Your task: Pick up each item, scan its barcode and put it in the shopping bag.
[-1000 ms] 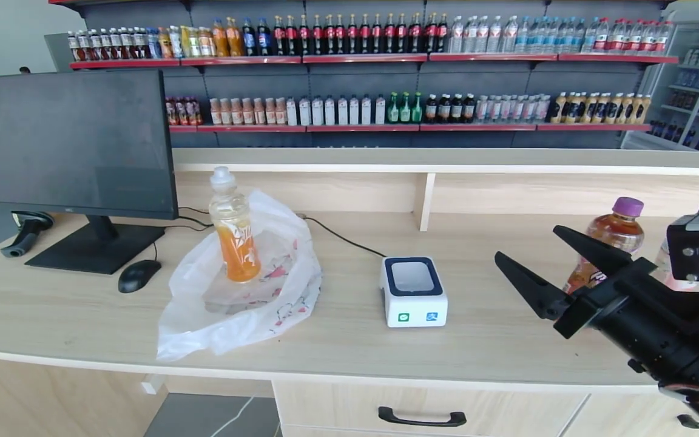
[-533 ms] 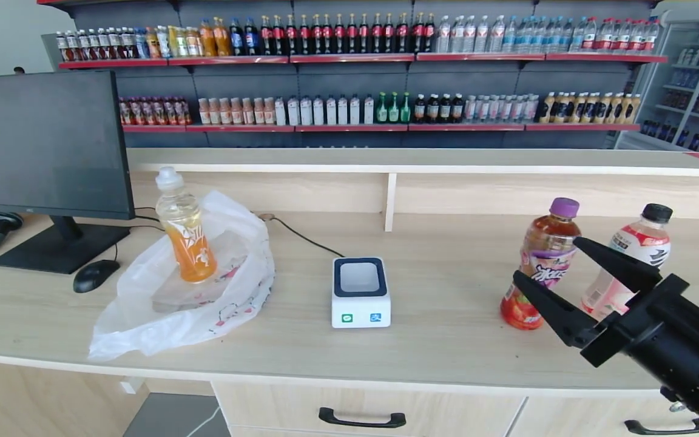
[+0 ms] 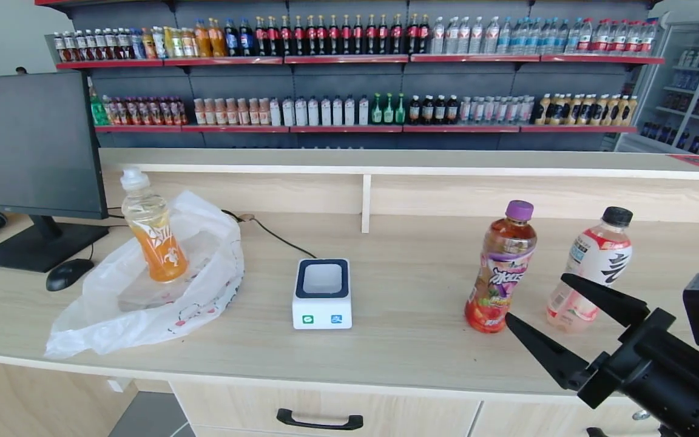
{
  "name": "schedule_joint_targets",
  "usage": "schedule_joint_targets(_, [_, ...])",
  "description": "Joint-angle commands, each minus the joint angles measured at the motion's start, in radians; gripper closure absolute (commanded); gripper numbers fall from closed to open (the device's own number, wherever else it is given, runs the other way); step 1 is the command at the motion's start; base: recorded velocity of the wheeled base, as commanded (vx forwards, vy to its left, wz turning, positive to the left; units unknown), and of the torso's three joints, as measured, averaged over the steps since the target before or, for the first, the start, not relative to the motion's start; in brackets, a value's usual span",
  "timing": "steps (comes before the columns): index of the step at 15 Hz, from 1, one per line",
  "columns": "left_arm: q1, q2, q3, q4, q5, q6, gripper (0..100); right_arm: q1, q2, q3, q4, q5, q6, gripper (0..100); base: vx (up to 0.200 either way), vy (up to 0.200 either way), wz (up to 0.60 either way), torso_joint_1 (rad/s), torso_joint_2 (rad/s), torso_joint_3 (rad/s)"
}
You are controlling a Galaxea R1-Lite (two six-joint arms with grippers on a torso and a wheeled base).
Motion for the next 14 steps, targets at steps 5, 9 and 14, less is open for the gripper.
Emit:
schedule_joint_targets(5, [0.001,0.0,0.0,0.0,0.0,0.0,0,-0.005,0.169,-0.04,-0.001,-0.162,0.017,0,0.0,0.0,0.0,0.0,0.0,0.0])
schedule_joint_targets(9, [0.001,0.0,0.0,0.0,0.0,0.0,0,0.032,0.192,-0.075,-0.001,-0.313,0.095,0,0.0,0.0,0.0,0.0,0.0,0.0])
schedule_joint_targets(14, [0.001,0.0,0.0,0.0,0.0,-0.002,0,0.03,0.28,-0.169,-0.001,-0.32,0.103,0,0.0,0.0,0.0,0.0,0.0,0.0])
